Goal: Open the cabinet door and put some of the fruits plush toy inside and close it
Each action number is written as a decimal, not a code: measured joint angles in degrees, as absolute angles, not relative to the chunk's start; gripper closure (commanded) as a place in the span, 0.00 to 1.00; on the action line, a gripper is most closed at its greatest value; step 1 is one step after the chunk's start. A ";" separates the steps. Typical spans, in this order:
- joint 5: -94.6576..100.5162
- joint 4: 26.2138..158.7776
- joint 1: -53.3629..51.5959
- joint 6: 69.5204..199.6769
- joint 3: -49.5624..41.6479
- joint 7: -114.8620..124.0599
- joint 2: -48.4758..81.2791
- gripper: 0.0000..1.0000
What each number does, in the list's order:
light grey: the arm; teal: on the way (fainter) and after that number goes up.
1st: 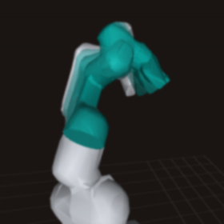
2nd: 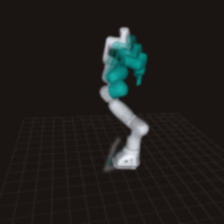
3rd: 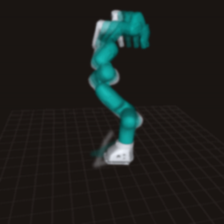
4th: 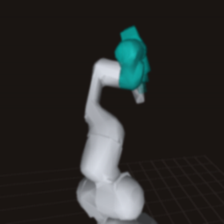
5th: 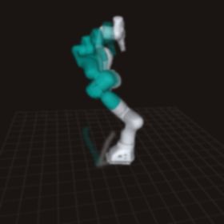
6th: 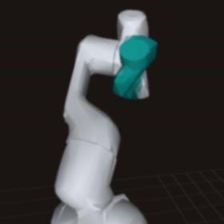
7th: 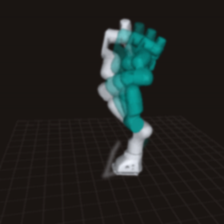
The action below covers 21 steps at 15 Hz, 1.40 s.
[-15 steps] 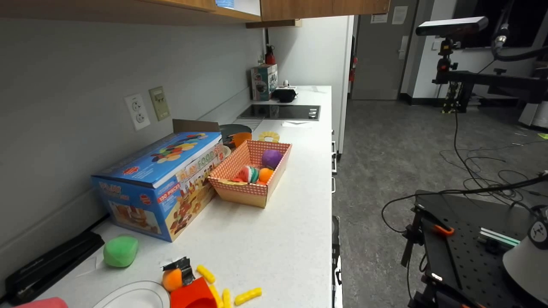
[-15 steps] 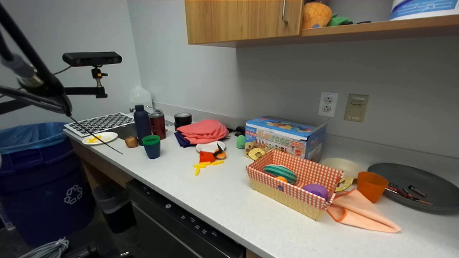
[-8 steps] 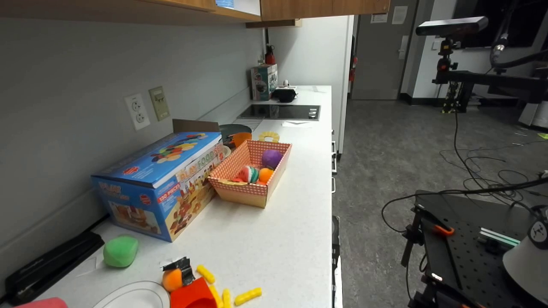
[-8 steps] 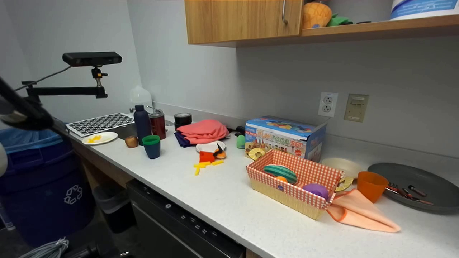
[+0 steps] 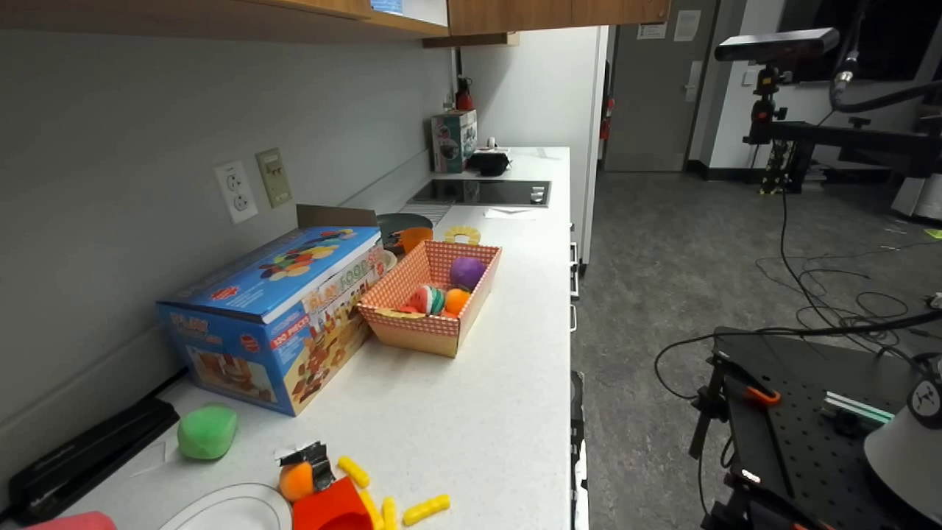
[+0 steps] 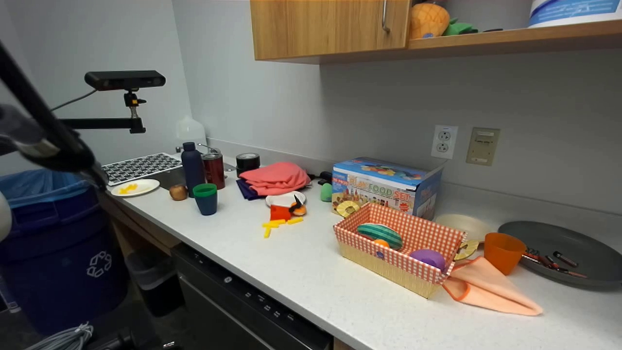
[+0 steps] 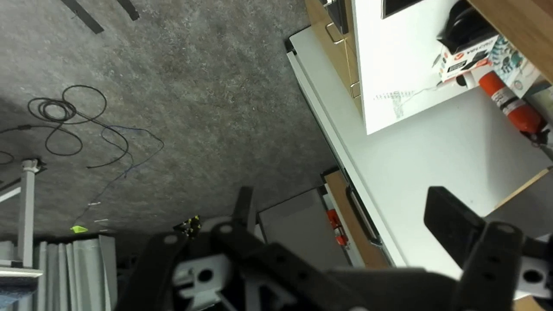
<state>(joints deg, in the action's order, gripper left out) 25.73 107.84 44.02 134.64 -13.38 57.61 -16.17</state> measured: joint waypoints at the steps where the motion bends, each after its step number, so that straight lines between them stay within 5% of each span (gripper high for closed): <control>1: 25.73 106.91 44.02 134.64 -13.49 59.77 -15.40 0.00; 21: -0.63 101.29 31.93 129.82 -19.55 47.21 -12.54 0.00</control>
